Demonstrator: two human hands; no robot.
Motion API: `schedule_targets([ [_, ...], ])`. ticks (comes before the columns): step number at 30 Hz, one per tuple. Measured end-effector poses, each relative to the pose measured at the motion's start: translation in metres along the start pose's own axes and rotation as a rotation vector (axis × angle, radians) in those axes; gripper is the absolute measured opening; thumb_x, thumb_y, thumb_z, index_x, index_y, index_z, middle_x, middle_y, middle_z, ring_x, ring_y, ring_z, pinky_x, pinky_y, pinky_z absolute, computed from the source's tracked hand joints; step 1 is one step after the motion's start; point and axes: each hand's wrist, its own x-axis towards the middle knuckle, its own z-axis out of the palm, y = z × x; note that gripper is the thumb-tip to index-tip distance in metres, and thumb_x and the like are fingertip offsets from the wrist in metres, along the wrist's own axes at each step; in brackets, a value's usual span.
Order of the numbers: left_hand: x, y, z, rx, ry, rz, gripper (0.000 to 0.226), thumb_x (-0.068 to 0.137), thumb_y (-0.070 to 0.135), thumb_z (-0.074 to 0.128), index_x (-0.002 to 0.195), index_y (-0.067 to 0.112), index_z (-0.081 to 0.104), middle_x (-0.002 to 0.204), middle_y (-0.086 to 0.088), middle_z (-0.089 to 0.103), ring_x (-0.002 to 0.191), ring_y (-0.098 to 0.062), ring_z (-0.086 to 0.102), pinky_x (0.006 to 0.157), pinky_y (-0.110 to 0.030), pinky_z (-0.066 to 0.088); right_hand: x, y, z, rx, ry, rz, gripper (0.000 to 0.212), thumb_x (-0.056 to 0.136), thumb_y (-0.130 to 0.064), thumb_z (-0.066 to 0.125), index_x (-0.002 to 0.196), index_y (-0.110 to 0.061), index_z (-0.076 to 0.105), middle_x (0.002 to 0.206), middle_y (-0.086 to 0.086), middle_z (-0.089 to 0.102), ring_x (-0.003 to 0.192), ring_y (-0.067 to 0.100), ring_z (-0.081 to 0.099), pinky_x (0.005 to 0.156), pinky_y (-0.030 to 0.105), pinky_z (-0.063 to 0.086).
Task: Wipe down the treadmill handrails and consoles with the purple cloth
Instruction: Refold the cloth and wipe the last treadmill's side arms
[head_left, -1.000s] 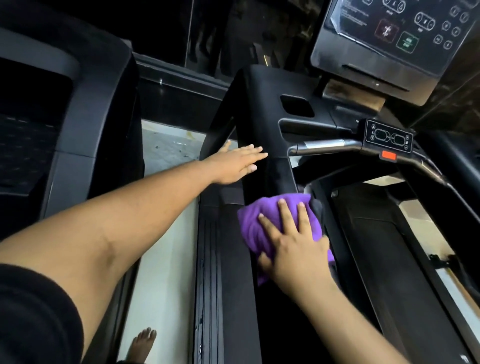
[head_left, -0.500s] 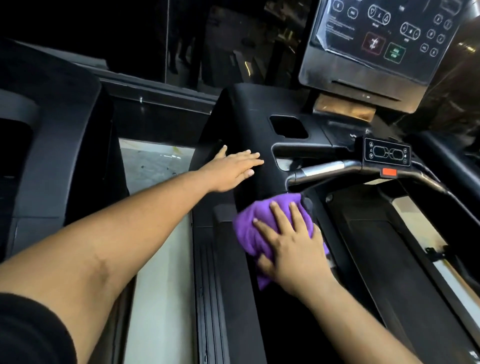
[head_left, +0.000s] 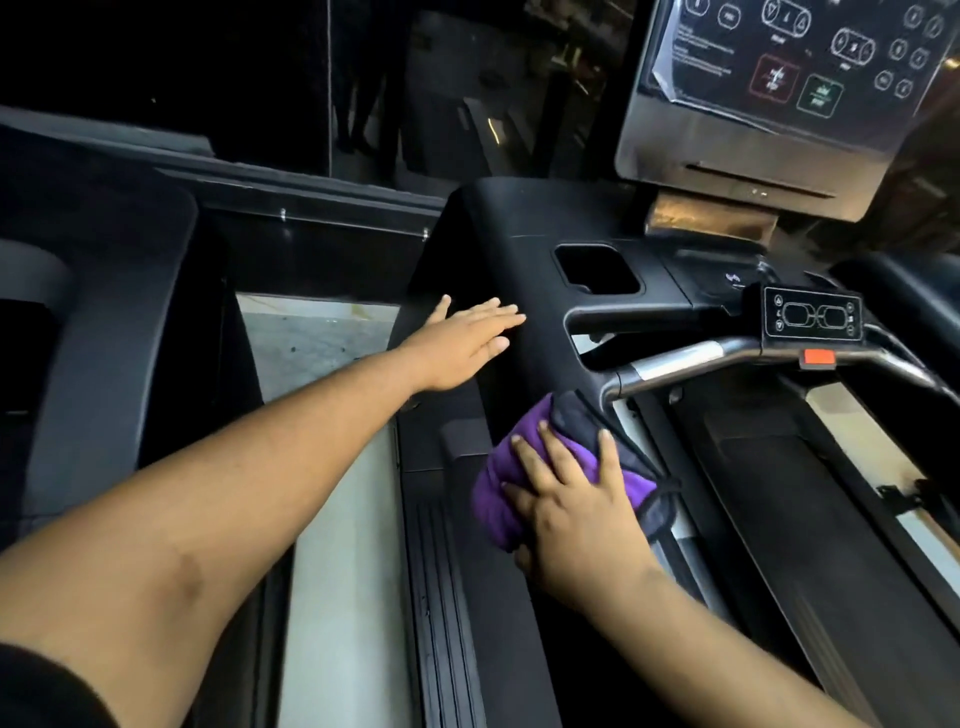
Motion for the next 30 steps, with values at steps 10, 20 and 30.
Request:
schedule_targets([
  [10, 0.026, -0.011, -0.026, 0.209, -0.066, -0.074, 0.052, 0.111, 0.043, 0.032, 0.161, 0.030, 0.028, 0.171, 0.011, 0.017, 0.158, -0.008, 0.009, 0.123, -0.065, 0.001, 0.104, 0.064, -0.024, 0.348, 0.000, 0.240, 0.080, 0.090, -0.071, 0.045, 0.159, -0.051, 0.010, 0.172, 0.000, -0.009, 0.156, 0.036, -0.007, 0.118, 0.072, 0.008],
  [20, 0.107, -0.044, -0.040, 0.091, -0.016, 0.066, 0.051, 0.111, 0.038, 0.034, 0.161, 0.029, 0.028, 0.171, 0.011, 0.016, 0.158, -0.007, 0.008, 0.124, -0.061, 0.002, 0.151, 0.071, -0.023, 0.325, 0.045, 0.222, 0.082, 0.085, -0.073, 0.049, 0.157, -0.052, 0.016, 0.172, -0.002, -0.008, 0.157, 0.031, -0.010, 0.117, 0.071, 0.009],
  [30, 0.175, -0.099, -0.054, -0.020, -0.026, 0.172, 0.052, 0.110, 0.038, 0.038, 0.160, 0.029, 0.032, 0.170, 0.012, 0.018, 0.157, -0.006, 0.011, 0.125, -0.062, 0.003, 0.183, 0.082, -0.021, 0.288, 0.063, 0.212, 0.080, 0.076, -0.075, 0.039, 0.153, -0.052, 0.033, 0.172, -0.001, 0.011, 0.158, 0.031, 0.009, 0.116, 0.071, 0.011],
])
